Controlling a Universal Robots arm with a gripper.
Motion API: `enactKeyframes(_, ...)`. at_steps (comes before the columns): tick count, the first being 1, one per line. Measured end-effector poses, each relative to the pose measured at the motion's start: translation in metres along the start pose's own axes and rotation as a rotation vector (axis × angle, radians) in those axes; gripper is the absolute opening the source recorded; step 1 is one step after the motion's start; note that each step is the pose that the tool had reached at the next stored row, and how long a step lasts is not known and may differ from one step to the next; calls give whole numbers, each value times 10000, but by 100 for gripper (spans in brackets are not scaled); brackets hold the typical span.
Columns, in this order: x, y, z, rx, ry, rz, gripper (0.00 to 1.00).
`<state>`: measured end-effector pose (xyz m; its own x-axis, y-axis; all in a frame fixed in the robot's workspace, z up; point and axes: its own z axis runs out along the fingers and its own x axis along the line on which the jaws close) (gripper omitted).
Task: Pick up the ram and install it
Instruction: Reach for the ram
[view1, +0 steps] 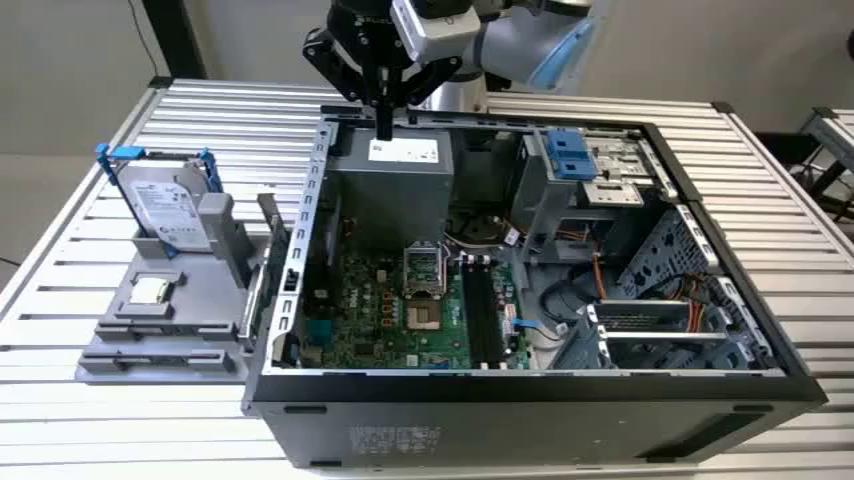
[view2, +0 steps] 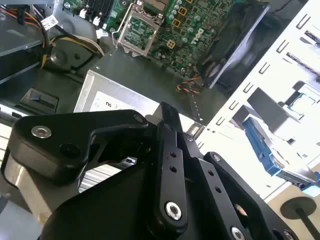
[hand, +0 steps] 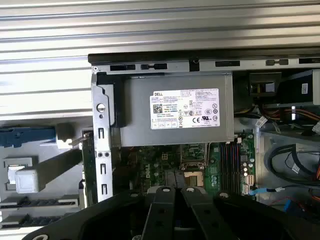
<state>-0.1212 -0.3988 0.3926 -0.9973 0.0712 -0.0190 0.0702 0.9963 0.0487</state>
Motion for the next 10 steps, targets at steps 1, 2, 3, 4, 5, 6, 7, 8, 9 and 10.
enactKeyframes(1, 0, 0, 0, 0, 0, 0, 0)
enactKeyframes(2, 0, 0, 0, 0, 0, 0, 0)
enactKeyframes(3, 0, 0, 0, 0, 0, 0, 0)
enactKeyframes(4, 0, 0, 0, 0, 0, 0, 0)
enactKeyframes(5, 0, 0, 0, 0, 0, 0, 0)
enactKeyframes(6, 0, 0, 0, 0, 0, 0, 0)
enactKeyframes(7, 0, 0, 0, 0, 0, 0, 0)
enactKeyframes(8, 0, 0, 0, 0, 0, 0, 0)
enactKeyframes(9, 0, 0, 0, 0, 0, 0, 0)
enactKeyframes(10, 0, 0, 0, 0, 0, 0, 0)
